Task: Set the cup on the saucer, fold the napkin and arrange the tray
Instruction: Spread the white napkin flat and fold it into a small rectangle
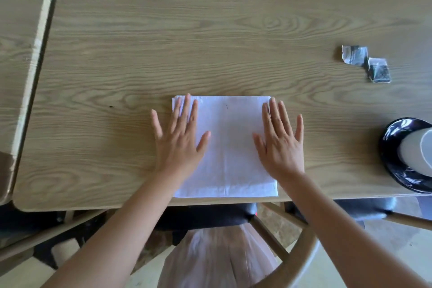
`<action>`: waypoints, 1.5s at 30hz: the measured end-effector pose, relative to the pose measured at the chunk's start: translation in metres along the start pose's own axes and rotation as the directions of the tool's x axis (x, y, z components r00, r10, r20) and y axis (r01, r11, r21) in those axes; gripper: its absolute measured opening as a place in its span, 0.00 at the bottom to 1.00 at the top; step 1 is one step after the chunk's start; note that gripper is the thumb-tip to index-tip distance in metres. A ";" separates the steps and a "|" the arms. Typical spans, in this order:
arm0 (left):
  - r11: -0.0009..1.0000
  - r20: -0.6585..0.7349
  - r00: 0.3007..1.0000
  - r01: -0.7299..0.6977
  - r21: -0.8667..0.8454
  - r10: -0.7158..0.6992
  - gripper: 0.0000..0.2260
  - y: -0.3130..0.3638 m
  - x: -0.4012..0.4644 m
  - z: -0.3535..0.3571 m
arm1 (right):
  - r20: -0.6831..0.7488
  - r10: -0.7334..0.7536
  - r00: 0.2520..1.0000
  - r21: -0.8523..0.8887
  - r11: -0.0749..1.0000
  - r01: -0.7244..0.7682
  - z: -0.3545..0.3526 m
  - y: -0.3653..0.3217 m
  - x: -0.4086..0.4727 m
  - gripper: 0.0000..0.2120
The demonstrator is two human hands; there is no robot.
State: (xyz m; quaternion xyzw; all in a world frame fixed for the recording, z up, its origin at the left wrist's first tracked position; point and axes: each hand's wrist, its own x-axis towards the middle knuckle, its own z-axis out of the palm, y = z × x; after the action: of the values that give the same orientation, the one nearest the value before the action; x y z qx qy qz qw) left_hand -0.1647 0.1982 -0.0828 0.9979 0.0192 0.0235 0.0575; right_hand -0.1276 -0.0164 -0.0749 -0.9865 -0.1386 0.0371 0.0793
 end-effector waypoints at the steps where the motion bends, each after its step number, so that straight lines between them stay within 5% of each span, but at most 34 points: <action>1: 0.999 -0.027 0.999 -0.027 -0.017 0.027 0.28 0.012 -0.009 -0.001 | -0.042 -0.007 0.999 0.025 1.000 0.008 0.000 -0.009 -0.013 0.29; 5: 0.985 0.009 0.987 -0.157 -0.071 0.158 0.25 0.054 -0.053 0.006 | -0.017 -0.122 0.992 0.054 0.991 0.123 0.015 -0.039 -0.062 0.27; 10: 0.984 0.147 0.973 -0.172 -0.033 0.175 0.25 0.046 -0.063 0.012 | 0.056 -0.142 0.988 0.024 0.990 0.141 0.022 -0.034 -0.068 0.27; 25: 0.986 0.220 0.963 -0.164 0.019 0.155 0.30 -0.018 -0.084 -0.003 | 0.121 -0.179 0.976 -0.080 0.979 0.189 0.014 0.012 -0.074 0.32; 36: 0.918 0.338 0.882 -0.382 0.103 0.329 0.43 -0.043 -0.086 -0.020 | 0.219 -0.370 0.903 -0.154 0.901 0.406 0.006 0.033 -0.083 0.47; 41: 0.880 0.211 0.864 -0.473 0.032 0.457 0.39 -0.047 -0.099 -0.028 | 0.063 -0.496 0.866 -0.119 0.858 0.499 0.003 0.049 -0.091 0.38; 45: 0.918 0.133 0.908 -0.390 -0.075 0.397 0.33 -0.044 -0.104 -0.027 | -0.070 -0.548 0.834 -0.028 0.836 0.547 0.001 0.057 -0.090 0.27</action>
State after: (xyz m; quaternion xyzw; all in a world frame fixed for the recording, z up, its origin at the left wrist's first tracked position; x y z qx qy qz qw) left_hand -0.2717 0.2408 -0.0661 0.9787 -0.1870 -0.0376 0.0763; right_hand -0.1990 -0.0959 -0.0807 -0.9066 -0.4119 -0.0246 0.0883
